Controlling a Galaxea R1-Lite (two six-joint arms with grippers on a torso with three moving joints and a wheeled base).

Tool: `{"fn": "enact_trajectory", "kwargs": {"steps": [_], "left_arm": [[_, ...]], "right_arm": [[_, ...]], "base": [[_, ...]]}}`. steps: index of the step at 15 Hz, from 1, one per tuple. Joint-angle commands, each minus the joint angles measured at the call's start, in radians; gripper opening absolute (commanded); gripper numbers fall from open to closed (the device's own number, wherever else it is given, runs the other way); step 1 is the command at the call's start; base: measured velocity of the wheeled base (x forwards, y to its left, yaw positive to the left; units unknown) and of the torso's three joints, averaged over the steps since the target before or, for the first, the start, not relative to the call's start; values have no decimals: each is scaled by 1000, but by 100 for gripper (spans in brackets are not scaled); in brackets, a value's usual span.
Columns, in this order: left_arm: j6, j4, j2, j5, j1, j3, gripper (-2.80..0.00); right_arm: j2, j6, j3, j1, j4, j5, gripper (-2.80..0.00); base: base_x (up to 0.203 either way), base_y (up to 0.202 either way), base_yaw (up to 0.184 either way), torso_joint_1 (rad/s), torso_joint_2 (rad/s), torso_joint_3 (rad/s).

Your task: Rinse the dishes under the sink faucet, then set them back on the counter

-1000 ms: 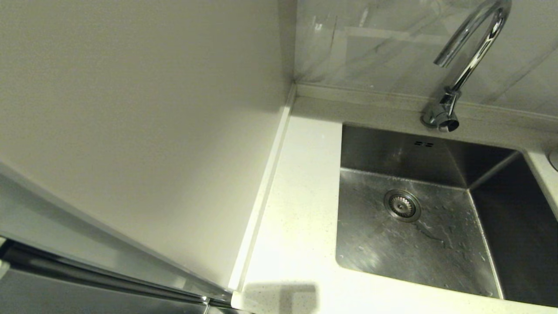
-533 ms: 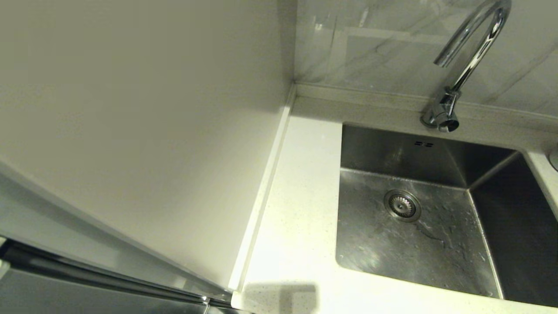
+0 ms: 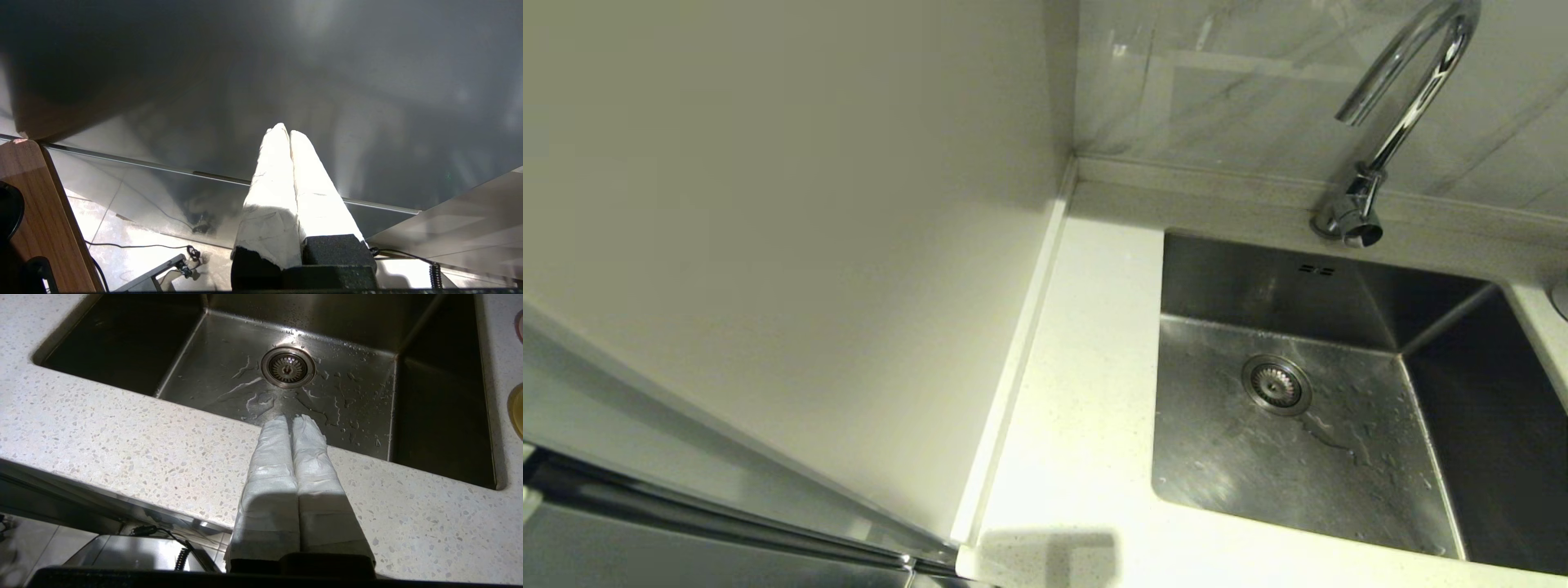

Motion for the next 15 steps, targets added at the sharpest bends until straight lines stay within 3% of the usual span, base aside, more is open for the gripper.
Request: {"fn": "enact_trajectory", "kwargs": {"steps": [1, 15], "left_arm": [[-1, 0, 0, 0, 0, 3, -280], [-1, 0, 0, 0, 0, 3, -280]], "right_arm": [[2, -1, 0, 0, 0, 1, -280], [2, 13, 0, 0, 0, 1, -280]], "base": [[0, 0, 0, 0, 0, 0], [0, 0, 0, 0, 0, 0]]}}
